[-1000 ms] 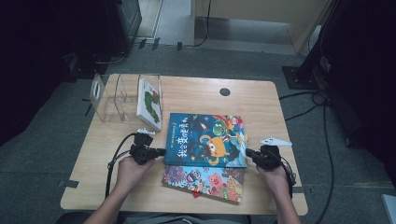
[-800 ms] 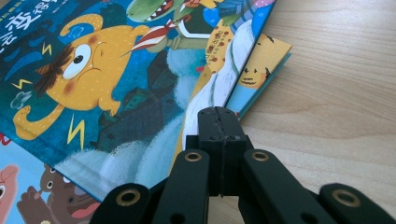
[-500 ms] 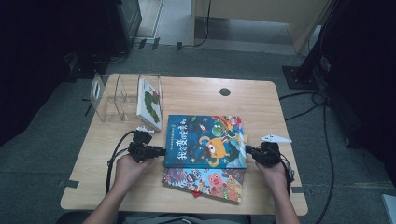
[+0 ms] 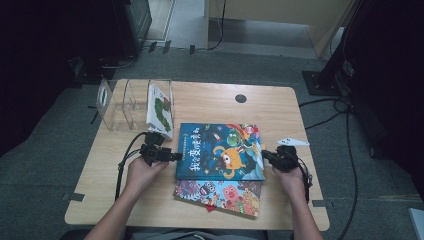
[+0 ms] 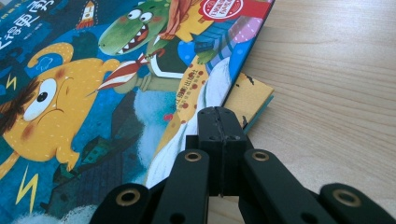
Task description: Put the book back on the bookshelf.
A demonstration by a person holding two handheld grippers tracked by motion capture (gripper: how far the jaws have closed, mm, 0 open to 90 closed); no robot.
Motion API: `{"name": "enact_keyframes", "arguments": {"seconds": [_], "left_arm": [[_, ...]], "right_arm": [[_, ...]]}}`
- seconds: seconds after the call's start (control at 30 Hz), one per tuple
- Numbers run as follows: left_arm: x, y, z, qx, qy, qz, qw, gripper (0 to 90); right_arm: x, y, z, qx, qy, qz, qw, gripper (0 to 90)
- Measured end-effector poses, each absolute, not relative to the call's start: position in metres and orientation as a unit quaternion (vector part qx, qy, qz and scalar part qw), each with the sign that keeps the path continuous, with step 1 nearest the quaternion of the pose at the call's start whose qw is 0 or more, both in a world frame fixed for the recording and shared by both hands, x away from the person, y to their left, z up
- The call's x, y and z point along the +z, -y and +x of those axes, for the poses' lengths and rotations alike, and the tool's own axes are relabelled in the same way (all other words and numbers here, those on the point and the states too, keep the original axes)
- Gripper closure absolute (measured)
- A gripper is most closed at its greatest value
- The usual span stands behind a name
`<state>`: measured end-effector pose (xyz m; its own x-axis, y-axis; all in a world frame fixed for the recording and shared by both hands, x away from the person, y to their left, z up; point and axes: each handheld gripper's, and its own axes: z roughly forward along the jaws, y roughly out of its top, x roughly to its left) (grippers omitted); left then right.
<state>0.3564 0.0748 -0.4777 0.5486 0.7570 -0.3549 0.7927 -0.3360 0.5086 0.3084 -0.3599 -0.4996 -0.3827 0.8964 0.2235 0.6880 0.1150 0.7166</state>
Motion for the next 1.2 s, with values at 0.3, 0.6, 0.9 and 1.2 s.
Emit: {"name": "enact_keyframes", "arguments": {"seconds": [0.3,0.6,0.9,1.2], "left_arm": [[-0.481,-0.069,0.369,-0.053,-0.481,0.811,0.329,28.3],[-0.49,-0.065,0.378,-0.06,-0.489,0.809,0.321,30.0],[-0.492,-0.062,0.378,-0.074,-0.491,0.807,0.32,31.4],[-0.496,-0.058,0.375,-0.093,-0.496,0.797,0.331,32.0]], "right_arm": [[-0.501,0.363,0.318,0.396,-0.733,0.539,0.121,90.0],[-0.501,0.362,0.323,0.392,-0.737,0.535,0.134,90.0],[-0.501,0.361,0.323,0.391,-0.74,0.53,0.138,90.0],[-0.503,0.361,0.323,0.406,-0.736,0.528,0.122,90.0]]}}
